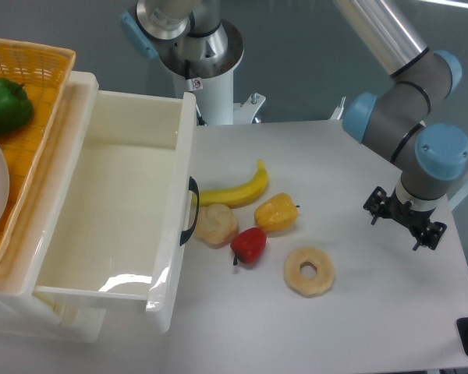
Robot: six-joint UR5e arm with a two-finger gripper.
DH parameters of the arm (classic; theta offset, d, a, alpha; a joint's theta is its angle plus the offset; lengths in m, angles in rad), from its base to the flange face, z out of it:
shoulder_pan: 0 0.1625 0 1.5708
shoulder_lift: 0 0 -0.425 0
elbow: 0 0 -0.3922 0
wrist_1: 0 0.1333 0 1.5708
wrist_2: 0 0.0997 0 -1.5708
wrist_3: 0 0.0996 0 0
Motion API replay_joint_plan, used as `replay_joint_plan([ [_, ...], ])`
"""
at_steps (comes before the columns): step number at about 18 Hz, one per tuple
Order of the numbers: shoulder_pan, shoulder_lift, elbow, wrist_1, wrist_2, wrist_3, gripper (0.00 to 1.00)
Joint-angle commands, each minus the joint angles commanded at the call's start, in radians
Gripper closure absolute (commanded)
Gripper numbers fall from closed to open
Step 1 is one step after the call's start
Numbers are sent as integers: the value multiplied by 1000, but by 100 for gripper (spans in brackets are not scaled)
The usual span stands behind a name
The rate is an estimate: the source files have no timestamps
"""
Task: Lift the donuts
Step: 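Move the open gripper over the ring-shaped donut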
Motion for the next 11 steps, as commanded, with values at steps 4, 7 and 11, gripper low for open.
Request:
replay_joint_plan([
  [4, -2, 3, -9, 0, -2, -6, 0],
  [7, -18, 0, -50, 53, -6, -12, 0],
  [11, -9, -20, -81, 118, -67, -21, 0],
])
